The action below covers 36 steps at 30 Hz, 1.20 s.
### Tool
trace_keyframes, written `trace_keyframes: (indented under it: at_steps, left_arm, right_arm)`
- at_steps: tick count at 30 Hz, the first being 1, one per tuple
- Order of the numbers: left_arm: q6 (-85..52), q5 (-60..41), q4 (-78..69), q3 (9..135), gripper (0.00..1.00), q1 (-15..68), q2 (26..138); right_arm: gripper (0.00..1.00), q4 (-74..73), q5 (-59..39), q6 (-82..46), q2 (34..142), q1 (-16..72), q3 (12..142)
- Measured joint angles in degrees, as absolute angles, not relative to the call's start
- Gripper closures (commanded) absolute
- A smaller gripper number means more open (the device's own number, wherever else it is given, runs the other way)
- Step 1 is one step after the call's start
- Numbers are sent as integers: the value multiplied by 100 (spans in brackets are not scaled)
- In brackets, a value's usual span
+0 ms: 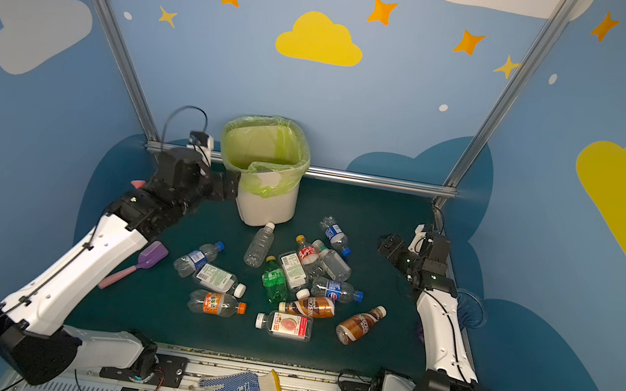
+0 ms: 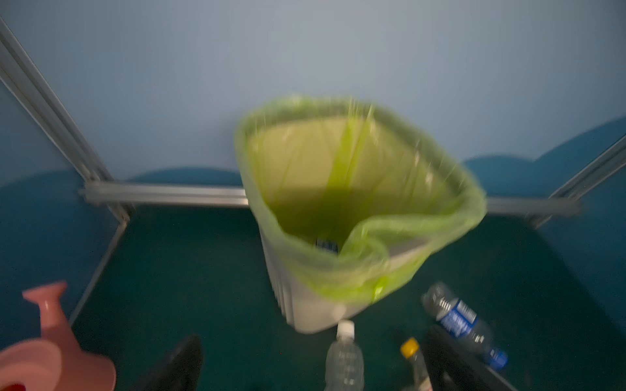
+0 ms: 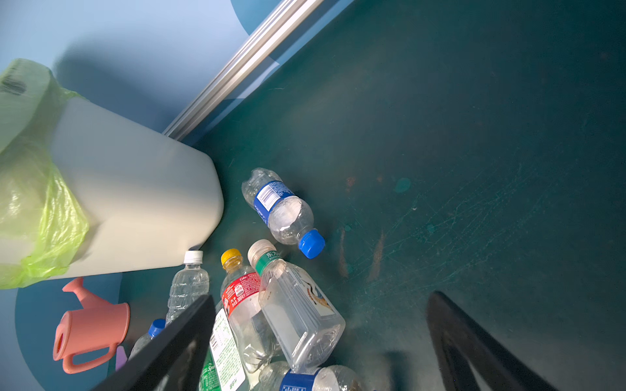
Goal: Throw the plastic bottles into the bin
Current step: 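Lower the left gripper and grasp the white-capped clear bottle near the bin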
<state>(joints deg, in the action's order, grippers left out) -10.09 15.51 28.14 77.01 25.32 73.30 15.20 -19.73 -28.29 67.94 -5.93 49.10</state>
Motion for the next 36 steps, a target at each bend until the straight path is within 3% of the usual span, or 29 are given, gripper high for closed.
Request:
trace_keyframes:
  at_steps: [4, 11, 26, 36]
  left_arm:
    - [-1450, 1555, 3063, 6853, 0, 2877, 7179]
    - [-1953, 1446, 3074, 6617, 0, 3188, 7699]
    - [-1909, 978, 3839, 8313, 10, 3253, 10488]
    - [-1802, 1083, 4226, 8711, 16, 3253, 11434]
  right_arm:
    - [3, 1516, -2071, -2829, 6904, -593, 4910]
    - [3, 1516, -2220, -2829, 6971, -593, 4910]
    - [3, 1527, -2147, -2823, 6954, -637, 4779]
    - [3, 1527, -2108, -2823, 6906, -729, 4751]
